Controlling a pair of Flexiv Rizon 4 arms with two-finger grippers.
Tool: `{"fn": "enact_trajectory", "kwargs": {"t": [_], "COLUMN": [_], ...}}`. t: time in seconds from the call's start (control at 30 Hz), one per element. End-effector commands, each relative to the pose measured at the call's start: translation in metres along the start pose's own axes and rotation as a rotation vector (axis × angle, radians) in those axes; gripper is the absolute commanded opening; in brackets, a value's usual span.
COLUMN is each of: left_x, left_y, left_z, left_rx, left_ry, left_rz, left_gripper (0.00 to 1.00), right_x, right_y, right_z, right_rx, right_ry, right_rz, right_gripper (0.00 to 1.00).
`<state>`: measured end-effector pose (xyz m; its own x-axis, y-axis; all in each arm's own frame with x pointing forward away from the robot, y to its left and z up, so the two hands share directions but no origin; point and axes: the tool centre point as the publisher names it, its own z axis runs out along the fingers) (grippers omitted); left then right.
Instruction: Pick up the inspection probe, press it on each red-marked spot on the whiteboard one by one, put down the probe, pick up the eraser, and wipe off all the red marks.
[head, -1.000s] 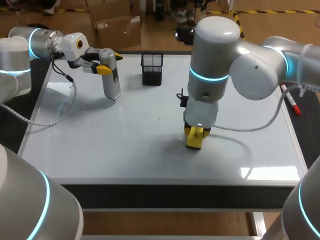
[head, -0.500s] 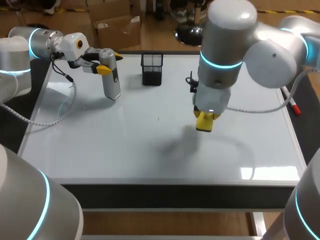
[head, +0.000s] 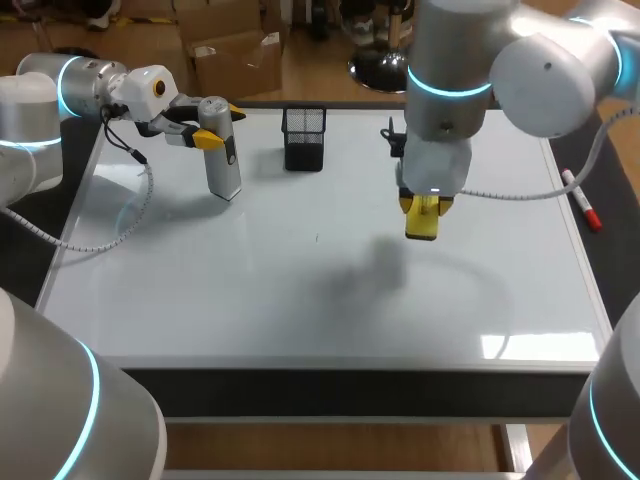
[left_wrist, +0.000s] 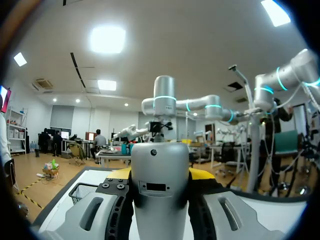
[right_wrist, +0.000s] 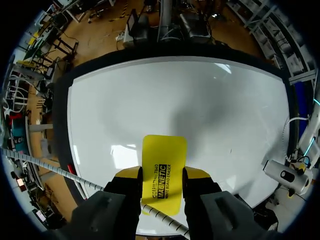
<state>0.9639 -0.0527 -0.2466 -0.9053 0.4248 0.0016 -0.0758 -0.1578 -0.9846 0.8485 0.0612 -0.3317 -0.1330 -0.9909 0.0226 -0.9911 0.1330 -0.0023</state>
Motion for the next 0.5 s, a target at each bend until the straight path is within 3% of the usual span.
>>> {"fn": "enact_trajectory", "kwargs": {"t": [0.03, 0.33, 0.5], "left_x": [-0.001, -0.001, -0.001], "left_y": [-0.001, -0.001, -0.001], "left_z": [-0.001, -0.001, -0.001], "left_rx": [-0.001, -0.001, -0.001], "left_ry": [0.004, 0.004, 0.004], "left_rz": [-0.001, -0.001, -0.001], "left_gripper": [0.00, 0.00, 0.00], "right_x": [0.000, 0.000, -0.008], "right_y": [-0.001, -0.001, -0.028], "right_z": [-0.001, -0.001, 0.003], "right_rx": [0.000, 0.000, -0.001], "right_ry": [0.004, 0.004, 0.012], "right_rz": [-0.001, -0.001, -0.061], "right_gripper": [0.00, 0.00, 0.00]}}
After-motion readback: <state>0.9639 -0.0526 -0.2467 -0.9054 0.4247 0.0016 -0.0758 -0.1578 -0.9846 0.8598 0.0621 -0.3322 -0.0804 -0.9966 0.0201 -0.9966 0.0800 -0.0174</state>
